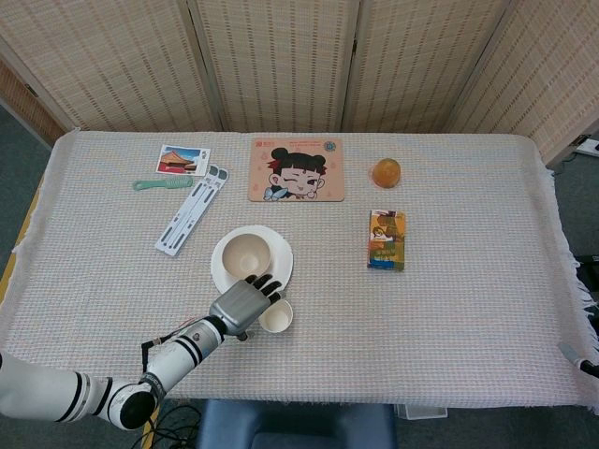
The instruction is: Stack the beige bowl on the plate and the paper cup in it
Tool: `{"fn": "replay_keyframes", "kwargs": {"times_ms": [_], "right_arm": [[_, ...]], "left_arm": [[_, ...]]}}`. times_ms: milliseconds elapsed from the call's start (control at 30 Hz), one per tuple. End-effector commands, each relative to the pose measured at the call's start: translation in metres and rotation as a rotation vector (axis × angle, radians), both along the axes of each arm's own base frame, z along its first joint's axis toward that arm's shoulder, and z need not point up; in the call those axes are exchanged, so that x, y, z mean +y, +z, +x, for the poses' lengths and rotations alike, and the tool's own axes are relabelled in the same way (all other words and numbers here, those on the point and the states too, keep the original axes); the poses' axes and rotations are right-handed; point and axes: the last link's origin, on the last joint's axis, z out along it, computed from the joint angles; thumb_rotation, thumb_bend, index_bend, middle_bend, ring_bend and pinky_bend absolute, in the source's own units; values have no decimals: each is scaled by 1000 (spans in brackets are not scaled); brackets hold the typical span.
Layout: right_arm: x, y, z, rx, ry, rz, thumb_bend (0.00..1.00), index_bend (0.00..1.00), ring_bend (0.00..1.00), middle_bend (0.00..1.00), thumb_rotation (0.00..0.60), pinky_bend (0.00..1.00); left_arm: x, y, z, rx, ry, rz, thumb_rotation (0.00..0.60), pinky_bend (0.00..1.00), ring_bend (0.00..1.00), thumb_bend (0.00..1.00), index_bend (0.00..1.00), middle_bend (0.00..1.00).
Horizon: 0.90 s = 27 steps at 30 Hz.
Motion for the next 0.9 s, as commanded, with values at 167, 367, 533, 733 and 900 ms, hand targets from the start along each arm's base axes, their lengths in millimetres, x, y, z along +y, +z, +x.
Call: {"fn": "replay_keyframes", "kwargs": {"times_ms": [167,367,533,733,900], "right_arm": [[1,1,0,-3,6,-2,120,0,0,0,600,0],[3,3,0,-6,11,-9,120,0,0,0,600,0],[3,2,-1,-5,9,-7,120,0,0,0,600,0],[2,2,0,-5,12,-5,120,0,0,0,600,0],[4,2,1,-6,16,-8,120,0,0,0,600,0]], "left_arm": [[3,-4,4,11,-8,-2,600,201,0,258,203,108],[2,-7,5,17,-17,-1,600,202,0,258,294,109],[2,-7,7,11,-22,1,600,202,0,258,373,114],[-1,-2,10,0,-29,13,600,202,0,258,379,125],[-2,0,13,-8,-31,19,600,202,0,258,395,133]]}}
